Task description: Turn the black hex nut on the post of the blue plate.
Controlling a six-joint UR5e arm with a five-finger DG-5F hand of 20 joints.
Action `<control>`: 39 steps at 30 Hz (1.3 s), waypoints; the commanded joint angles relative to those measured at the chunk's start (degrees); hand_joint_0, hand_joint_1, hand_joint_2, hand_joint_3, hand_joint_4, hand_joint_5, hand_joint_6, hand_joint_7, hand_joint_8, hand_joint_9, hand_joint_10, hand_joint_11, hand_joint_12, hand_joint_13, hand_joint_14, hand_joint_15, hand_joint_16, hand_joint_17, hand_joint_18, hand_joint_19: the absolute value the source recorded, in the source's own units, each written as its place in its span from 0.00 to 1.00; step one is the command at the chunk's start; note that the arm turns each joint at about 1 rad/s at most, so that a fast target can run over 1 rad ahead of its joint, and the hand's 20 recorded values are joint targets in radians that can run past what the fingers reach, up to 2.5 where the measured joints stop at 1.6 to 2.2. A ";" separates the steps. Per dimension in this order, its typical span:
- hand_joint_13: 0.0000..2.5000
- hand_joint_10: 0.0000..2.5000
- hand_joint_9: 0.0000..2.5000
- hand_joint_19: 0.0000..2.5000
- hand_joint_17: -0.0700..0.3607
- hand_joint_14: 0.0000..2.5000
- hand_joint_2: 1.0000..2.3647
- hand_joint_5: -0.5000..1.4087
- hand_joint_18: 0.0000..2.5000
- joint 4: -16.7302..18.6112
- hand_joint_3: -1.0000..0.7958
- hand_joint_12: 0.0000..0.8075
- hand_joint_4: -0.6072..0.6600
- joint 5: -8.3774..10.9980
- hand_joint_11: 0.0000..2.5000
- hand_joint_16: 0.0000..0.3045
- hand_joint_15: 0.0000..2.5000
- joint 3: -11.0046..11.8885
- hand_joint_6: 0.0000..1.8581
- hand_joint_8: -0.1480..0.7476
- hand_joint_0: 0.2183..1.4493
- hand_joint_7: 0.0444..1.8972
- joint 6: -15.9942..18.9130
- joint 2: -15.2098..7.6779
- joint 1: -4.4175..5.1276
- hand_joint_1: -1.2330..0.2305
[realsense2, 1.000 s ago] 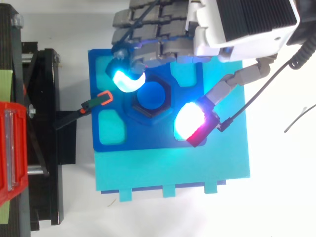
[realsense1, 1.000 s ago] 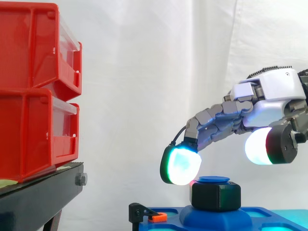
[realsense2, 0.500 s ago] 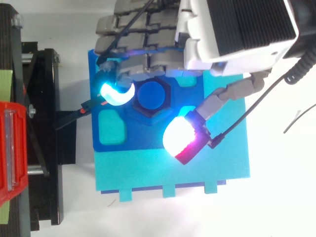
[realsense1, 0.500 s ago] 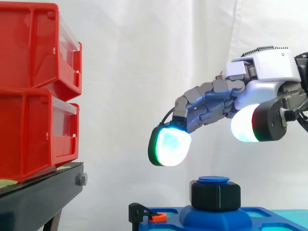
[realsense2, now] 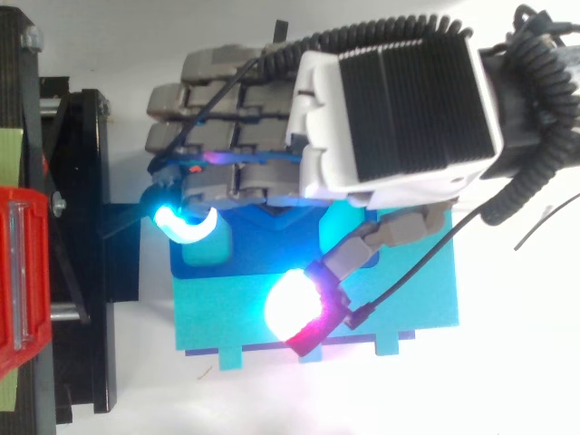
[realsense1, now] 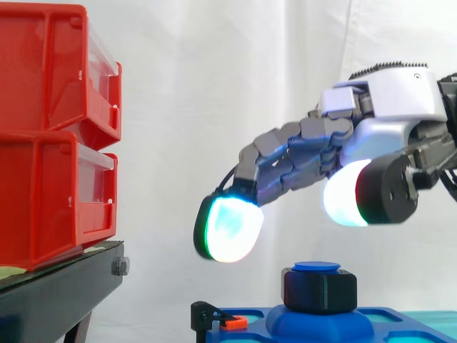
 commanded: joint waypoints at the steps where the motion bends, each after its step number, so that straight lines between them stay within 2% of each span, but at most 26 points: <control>1: 0.10 0.00 0.15 0.07 0.43 0.00 0.00 0.16 0.05 0.93 0.28 0.48 0.64 0.47 0.00 0.17 0.00 0.12 0.27 0.47 0.20 0.41 -0.05 -0.99 0.75 0.54; 10: 0.08 0.00 0.15 0.07 0.44 0.00 0.00 0.17 0.05 -0.47 0.28 0.48 0.64 1.26 0.00 0.17 0.00 0.12 0.27 0.48 0.20 0.41 -0.14 -0.99 1.45 0.58; 13: 0.07 0.00 0.14 0.06 0.44 0.00 0.00 0.17 0.05 -0.65 0.28 0.48 0.63 1.26 0.00 0.17 0.00 0.04 0.27 0.48 0.20 0.41 -1.11 -0.99 1.62 0.60; 25: 0.07 0.00 0.14 0.07 0.45 0.00 0.00 0.17 0.04 -2.49 0.28 0.49 0.60 1.26 0.00 0.18 0.00 -0.05 0.27 0.47 0.20 0.42 -1.55 -0.99 1.62 0.62; 32: 0.06 0.00 0.14 0.07 0.45 0.00 0.00 0.17 0.04 -2.49 0.28 0.49 0.60 0.91 0.00 0.18 0.00 -0.93 0.27 0.46 0.20 0.43 -2.78 -0.99 1.62 0.62; 39: 0.06 0.00 0.14 0.07 0.45 0.00 0.00 0.17 0.04 -2.93 0.28 0.48 0.60 0.38 0.00 0.18 0.00 -0.93 0.27 0.46 0.20 0.43 -2.69 -0.99 1.18 0.62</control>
